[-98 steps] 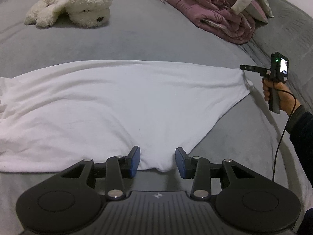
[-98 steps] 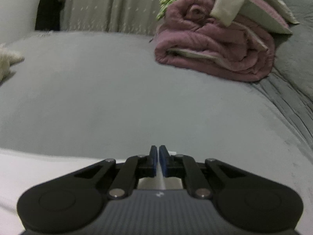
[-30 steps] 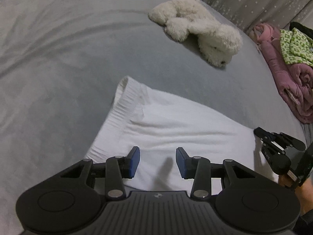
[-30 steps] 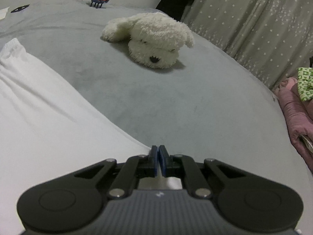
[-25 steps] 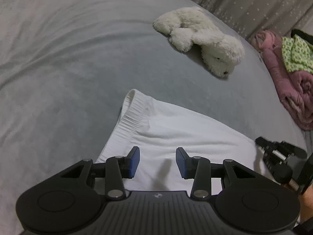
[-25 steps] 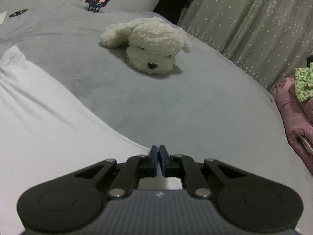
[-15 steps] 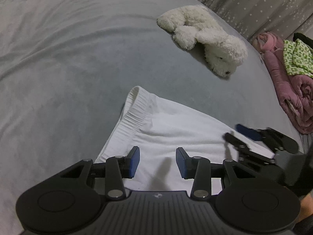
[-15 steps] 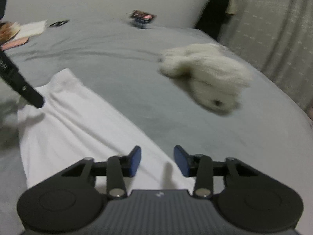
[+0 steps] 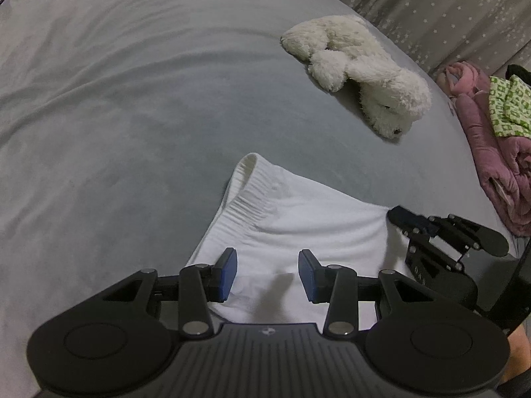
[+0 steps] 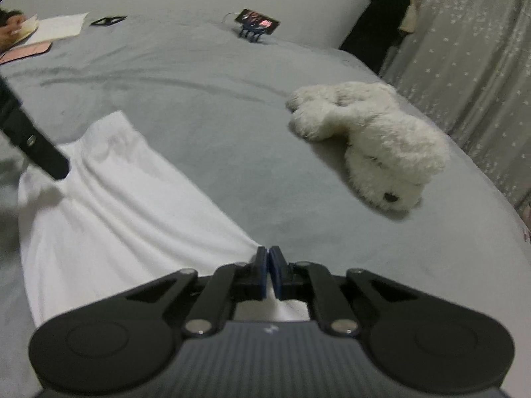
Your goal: Fold clothes
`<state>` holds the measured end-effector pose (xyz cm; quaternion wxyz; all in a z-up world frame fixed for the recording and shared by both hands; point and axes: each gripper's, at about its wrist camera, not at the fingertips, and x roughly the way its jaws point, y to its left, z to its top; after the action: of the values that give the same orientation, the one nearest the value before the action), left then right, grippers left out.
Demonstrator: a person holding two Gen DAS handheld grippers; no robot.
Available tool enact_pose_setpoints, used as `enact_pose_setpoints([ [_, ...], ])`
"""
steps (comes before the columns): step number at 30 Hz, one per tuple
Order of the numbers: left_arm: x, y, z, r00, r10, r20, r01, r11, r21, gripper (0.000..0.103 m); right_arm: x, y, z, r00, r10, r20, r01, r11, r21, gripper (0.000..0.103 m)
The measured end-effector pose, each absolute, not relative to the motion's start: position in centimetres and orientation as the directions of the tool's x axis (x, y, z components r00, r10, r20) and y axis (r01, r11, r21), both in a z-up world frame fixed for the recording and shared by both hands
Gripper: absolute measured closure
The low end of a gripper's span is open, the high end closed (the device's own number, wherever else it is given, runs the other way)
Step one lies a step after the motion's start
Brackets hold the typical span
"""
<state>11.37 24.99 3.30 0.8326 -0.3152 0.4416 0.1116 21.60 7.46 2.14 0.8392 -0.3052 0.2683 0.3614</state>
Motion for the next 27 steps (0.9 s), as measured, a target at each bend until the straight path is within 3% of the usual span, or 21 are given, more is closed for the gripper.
enact_pose_setpoints([
  [10, 11.3, 25.2, 3.5, 0.583, -0.072, -0.809, -0.473, 0.779, -0.411, 0.063, 22.0, 8.2, 0.6, 0.626, 0.402, -0.668, -0.742, 0.570, -0.352, 0.096],
  [14, 11.2, 25.2, 3.5, 0.585, -0.066, -0.809, -0.471, 0.783, -0.405, 0.063, 21.7, 8.7, 2.0, 0.597, 0.465, -0.654, -0.768, 0.568, -0.297, 0.082],
  [19, 11.0, 25.3, 4.2, 0.607, -0.055, -0.793, -0.444, 0.804, -0.396, 0.063, 20.8, 10.9, 2.5, 0.521, 0.534, -0.666, -0.827, 0.510, -0.237, 0.073],
  [22, 10.8, 25.8, 4.2, 0.610, -0.066, -0.789, -0.447, 0.794, -0.412, 0.063, 20.9, 12.9, 1.2, 0.492, 0.512, -0.704, -0.850, 0.458, -0.262, 0.080],
  [24, 10.9, 26.1, 4.0, 0.602, -0.067, -0.796, -0.459, 0.786, -0.414, 0.063, 21.4, 13.6, 1.0, 0.461, 0.521, -0.719, -0.862, 0.454, -0.223, 0.098],
  [27, 11.0, 26.1, 3.7, 0.590, -0.066, -0.805, -0.461, 0.791, -0.403, 0.063, 21.0, 14.1, 1.0, 0.487, 0.521, -0.701, -0.855, 0.448, -0.262, 0.099],
])
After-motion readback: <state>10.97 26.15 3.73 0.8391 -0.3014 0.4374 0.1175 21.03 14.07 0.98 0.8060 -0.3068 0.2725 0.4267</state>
